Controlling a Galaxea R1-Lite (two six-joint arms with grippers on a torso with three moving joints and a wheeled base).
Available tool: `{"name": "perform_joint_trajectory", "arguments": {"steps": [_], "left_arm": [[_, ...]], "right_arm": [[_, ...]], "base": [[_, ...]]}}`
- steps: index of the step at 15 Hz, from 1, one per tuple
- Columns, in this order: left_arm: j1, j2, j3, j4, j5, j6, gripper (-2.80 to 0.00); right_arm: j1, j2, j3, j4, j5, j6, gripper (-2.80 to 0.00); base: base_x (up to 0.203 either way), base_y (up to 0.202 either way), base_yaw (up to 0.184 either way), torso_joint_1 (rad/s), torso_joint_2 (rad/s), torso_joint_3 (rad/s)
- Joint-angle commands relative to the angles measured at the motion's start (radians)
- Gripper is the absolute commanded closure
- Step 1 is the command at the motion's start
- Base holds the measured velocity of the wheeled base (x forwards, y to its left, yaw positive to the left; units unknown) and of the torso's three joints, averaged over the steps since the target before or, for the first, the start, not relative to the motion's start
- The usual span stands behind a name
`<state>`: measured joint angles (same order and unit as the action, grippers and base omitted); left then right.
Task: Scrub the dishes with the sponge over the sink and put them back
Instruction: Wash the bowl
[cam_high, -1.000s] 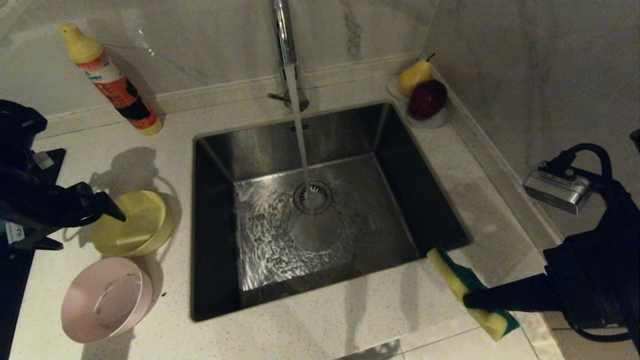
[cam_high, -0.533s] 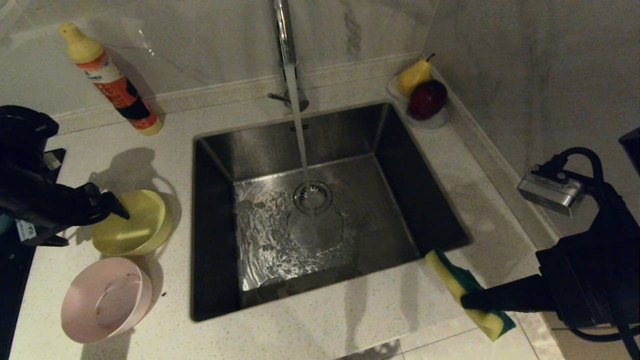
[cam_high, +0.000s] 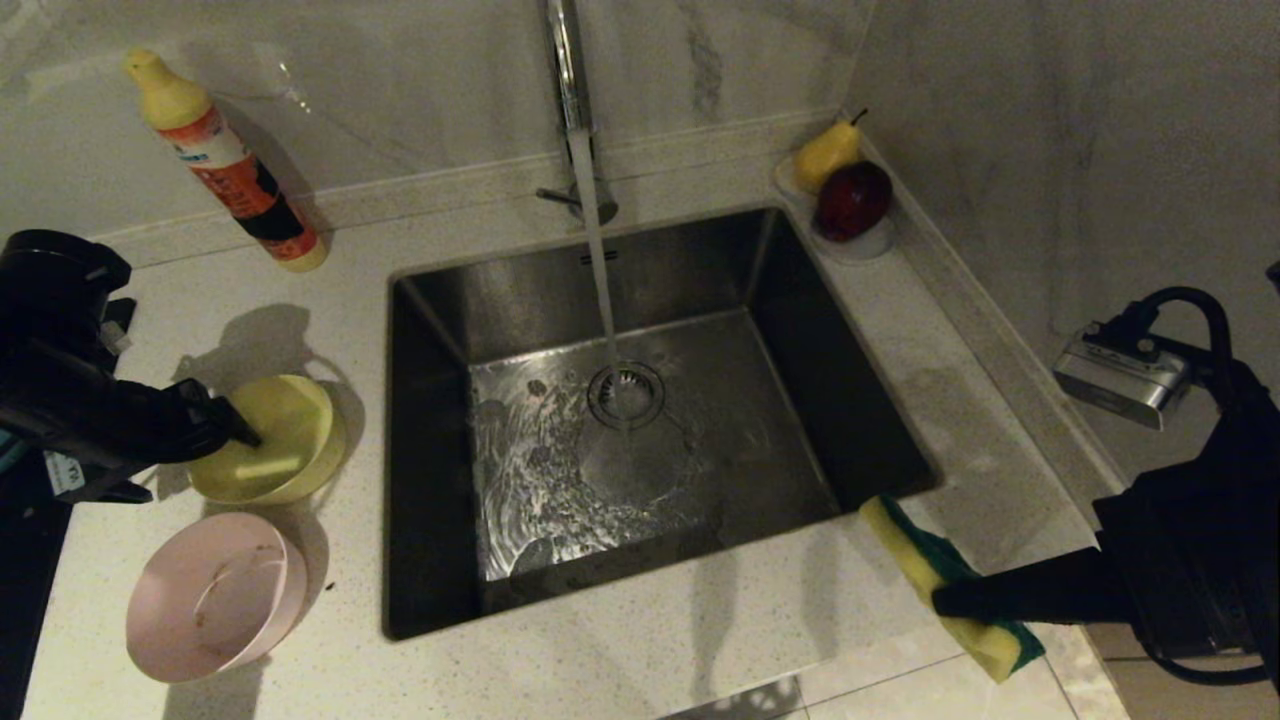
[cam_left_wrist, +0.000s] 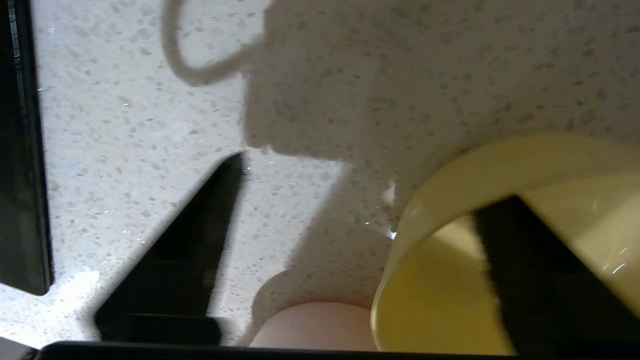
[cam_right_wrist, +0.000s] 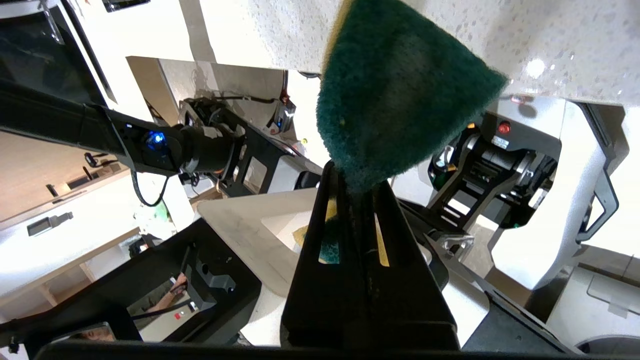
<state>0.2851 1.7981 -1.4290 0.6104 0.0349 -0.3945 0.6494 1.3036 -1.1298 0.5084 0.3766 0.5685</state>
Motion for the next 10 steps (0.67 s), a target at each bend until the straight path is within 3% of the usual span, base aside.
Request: {"name": "perform_joint_trajectory", "arguments": {"steps": [1,10], "left_arm": [[0.000,0.010,-0.007,0.006,-0.001,-0.003,0.00],[0.003,0.006,-0.017,-0.011,0.000,-0.009,0.00]], "right_arm": [[0.000,-0.003,0.002,0.002,0.002,0.002,0.00],[0.001,0.002,0.005,0.001,0.007,0.002,0.00]], "base": [[0.000,0.000,0.000,0.000,0.00,0.000],[0.000,0.000,0.000,0.000,0.00,0.000]]}}
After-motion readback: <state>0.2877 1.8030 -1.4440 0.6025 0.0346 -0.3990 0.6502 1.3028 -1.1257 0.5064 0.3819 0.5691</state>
